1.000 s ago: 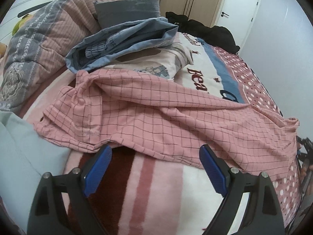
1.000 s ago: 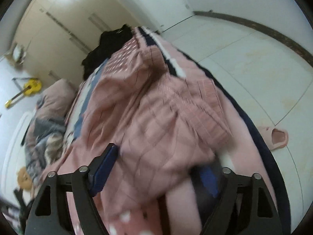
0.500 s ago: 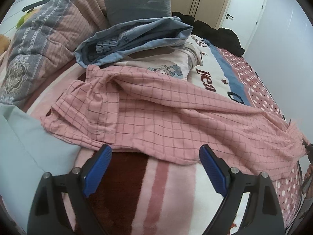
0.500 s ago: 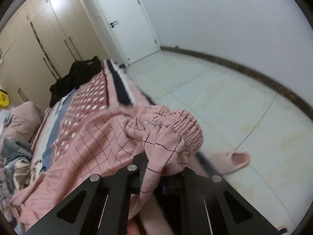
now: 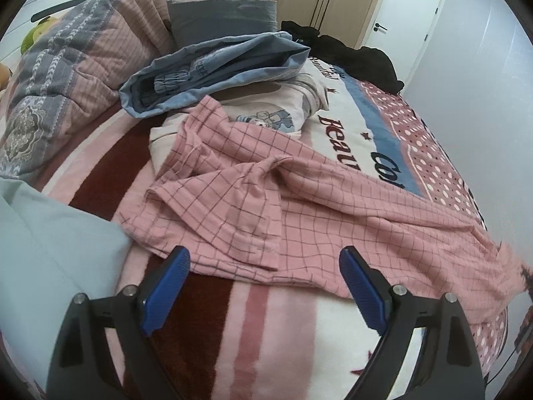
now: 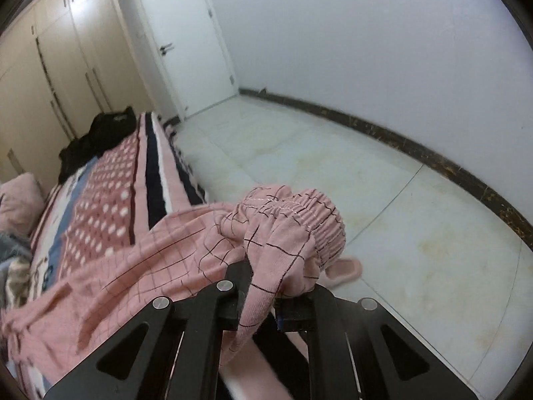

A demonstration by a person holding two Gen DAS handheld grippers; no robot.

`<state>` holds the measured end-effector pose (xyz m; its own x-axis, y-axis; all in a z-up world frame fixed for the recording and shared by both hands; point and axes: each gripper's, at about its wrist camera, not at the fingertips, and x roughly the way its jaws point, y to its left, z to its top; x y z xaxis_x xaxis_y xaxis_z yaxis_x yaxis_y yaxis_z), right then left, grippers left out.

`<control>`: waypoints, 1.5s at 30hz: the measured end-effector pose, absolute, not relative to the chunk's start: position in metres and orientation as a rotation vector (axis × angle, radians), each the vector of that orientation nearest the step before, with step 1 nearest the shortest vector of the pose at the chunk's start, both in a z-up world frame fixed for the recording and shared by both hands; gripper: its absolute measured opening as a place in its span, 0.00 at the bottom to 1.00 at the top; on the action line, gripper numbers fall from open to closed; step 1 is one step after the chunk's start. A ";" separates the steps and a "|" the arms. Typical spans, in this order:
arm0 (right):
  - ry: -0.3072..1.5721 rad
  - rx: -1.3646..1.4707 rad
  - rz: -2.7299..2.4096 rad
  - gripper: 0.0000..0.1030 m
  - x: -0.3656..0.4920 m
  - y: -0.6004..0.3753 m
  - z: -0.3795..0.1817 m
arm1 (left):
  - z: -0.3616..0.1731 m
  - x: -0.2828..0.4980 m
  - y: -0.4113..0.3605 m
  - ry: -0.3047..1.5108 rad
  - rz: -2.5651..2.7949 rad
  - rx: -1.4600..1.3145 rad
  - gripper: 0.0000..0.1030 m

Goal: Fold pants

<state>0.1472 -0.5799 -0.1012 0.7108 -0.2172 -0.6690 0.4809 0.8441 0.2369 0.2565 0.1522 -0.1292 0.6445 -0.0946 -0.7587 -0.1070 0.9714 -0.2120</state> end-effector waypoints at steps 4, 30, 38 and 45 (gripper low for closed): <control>0.721 0.400 -0.313 0.22 0.133 -0.575 -0.106 | -0.131 0.264 0.146 0.886 0.014 -0.243 0.86; 0.649 0.205 0.064 0.56 0.117 -0.425 -0.058 | -0.140 0.325 0.154 0.946 0.318 0.063 0.06; 0.660 0.228 0.060 0.56 0.126 -0.439 -0.065 | -0.120 0.382 0.177 0.924 0.414 0.074 0.05; 0.677 0.199 0.038 0.56 0.127 -0.445 -0.066 | -0.118 0.423 0.178 0.941 0.423 0.058 0.34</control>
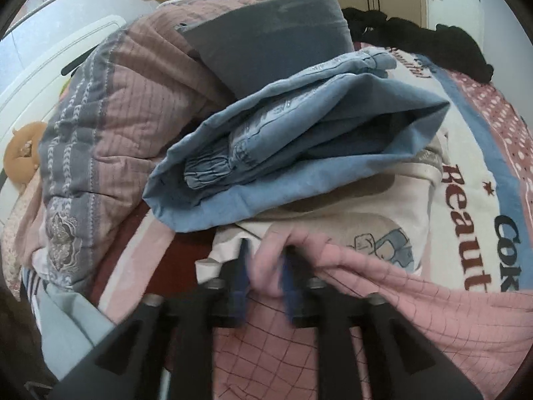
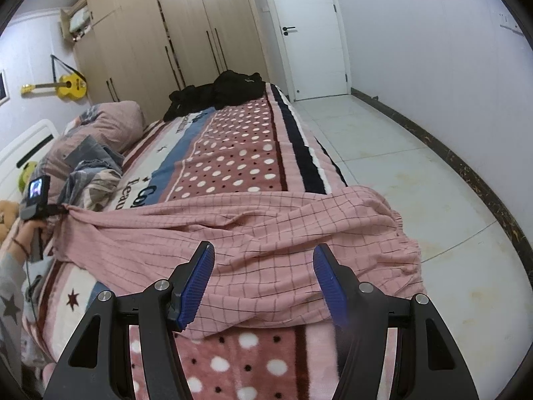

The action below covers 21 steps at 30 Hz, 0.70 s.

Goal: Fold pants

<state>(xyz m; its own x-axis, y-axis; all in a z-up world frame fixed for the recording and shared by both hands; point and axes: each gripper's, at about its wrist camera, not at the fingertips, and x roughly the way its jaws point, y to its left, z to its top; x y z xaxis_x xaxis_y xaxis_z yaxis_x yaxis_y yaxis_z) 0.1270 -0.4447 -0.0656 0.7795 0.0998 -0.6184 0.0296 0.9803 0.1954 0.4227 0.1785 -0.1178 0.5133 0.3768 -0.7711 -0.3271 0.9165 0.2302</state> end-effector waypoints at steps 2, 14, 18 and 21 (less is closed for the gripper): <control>0.686 0.191 0.037 0.56 0.128 -0.445 -0.068 | -0.110 0.418 0.179 0.895 0.475 0.100 0.68; 0.754 0.125 0.323 0.53 0.198 -0.380 -0.076 | -0.085 0.359 0.122 0.898 0.108 0.016 0.68; 0.849 0.113 0.397 0.23 0.247 -0.347 -0.098 | -0.118 0.352 0.073 0.980 -0.071 -0.018 0.68; 0.944 0.101 0.474 0.20 0.272 -0.322 -0.122 | -0.144 0.353 0.045 1.056 -0.155 -0.001 0.68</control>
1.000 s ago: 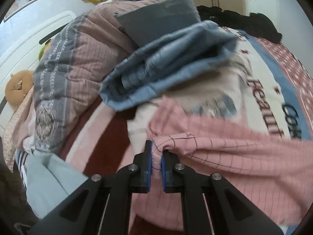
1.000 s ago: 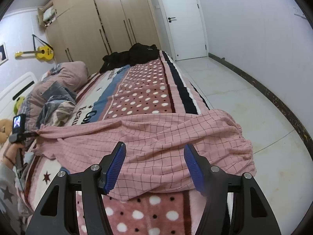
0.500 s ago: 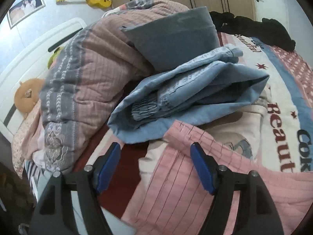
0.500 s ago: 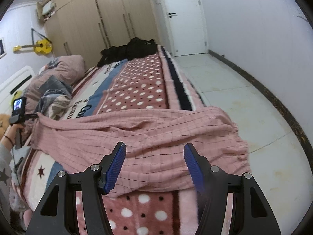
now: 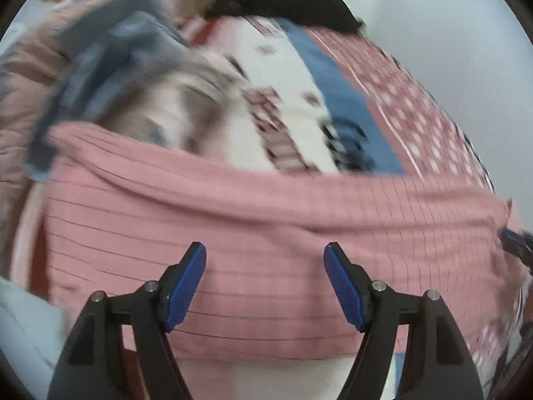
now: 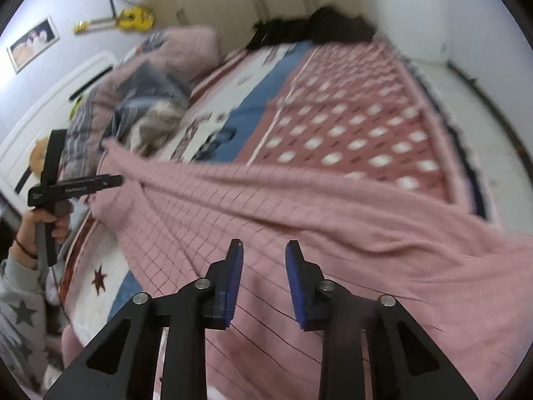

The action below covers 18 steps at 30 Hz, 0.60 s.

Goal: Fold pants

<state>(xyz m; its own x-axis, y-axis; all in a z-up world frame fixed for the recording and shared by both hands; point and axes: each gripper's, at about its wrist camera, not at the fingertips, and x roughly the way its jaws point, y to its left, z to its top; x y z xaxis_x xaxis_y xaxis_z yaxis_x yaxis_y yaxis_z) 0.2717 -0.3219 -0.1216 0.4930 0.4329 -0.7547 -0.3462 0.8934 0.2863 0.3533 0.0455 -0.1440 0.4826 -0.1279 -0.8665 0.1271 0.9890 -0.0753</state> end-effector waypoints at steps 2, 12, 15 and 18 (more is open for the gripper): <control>0.991 0.067 0.494 0.20 0.282 -0.308 -0.136 | -0.156 0.357 0.034 1.079 -0.162 0.034 0.68; 1.008 0.025 0.336 0.17 0.342 -0.293 -0.153 | -0.163 0.403 0.044 1.018 -0.060 -0.043 0.68; 0.991 0.000 0.257 0.17 0.357 -0.299 -0.151 | -0.159 0.412 0.052 0.979 -0.009 -0.041 0.68; 0.968 0.006 0.194 0.20 0.365 -0.305 -0.149 | -0.153 0.413 0.063 0.942 0.025 -0.071 0.68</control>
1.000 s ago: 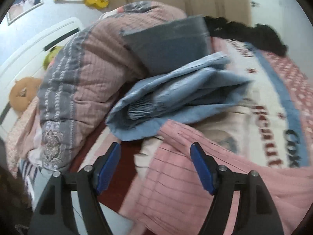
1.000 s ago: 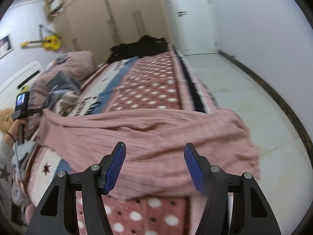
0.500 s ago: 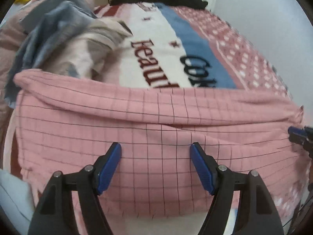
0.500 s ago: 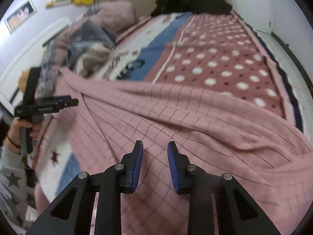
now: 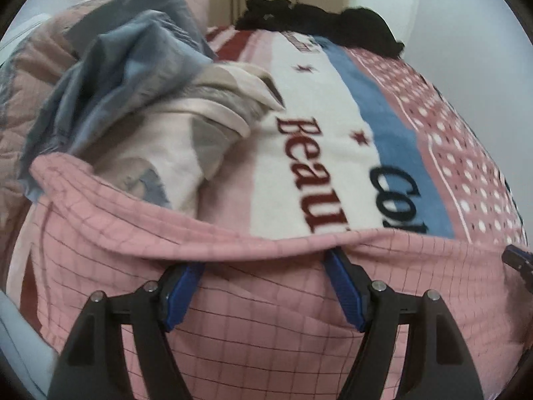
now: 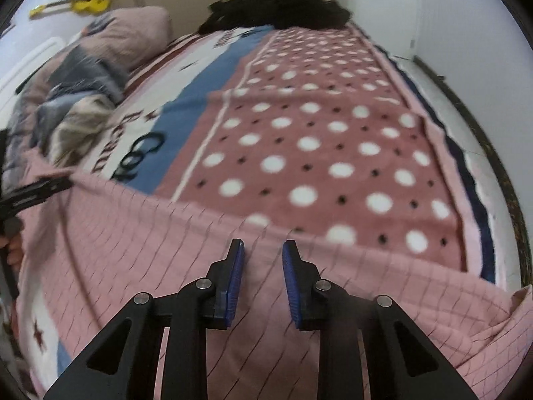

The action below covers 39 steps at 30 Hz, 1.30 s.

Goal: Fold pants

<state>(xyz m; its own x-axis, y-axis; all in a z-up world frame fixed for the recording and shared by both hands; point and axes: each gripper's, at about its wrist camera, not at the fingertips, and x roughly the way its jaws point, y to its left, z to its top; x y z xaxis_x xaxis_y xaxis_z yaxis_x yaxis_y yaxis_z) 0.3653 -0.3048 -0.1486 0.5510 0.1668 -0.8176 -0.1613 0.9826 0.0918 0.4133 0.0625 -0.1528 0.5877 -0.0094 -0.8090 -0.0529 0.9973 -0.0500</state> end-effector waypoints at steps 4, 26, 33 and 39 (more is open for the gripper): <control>0.942 -0.030 0.168 0.23 0.357 -0.306 -0.140 | -0.137 0.394 0.076 0.920 0.031 -0.096 0.69; 0.800 0.092 0.432 0.45 0.183 -0.315 -0.110 | -0.184 0.294 0.174 0.948 0.098 -0.529 0.94; 0.790 0.102 0.438 0.45 0.184 -0.315 -0.109 | -0.184 0.326 0.185 0.841 0.240 -0.595 0.63; 0.796 0.109 0.421 0.45 0.182 -0.321 -0.112 | -0.146 0.313 0.188 0.711 0.272 -0.540 0.06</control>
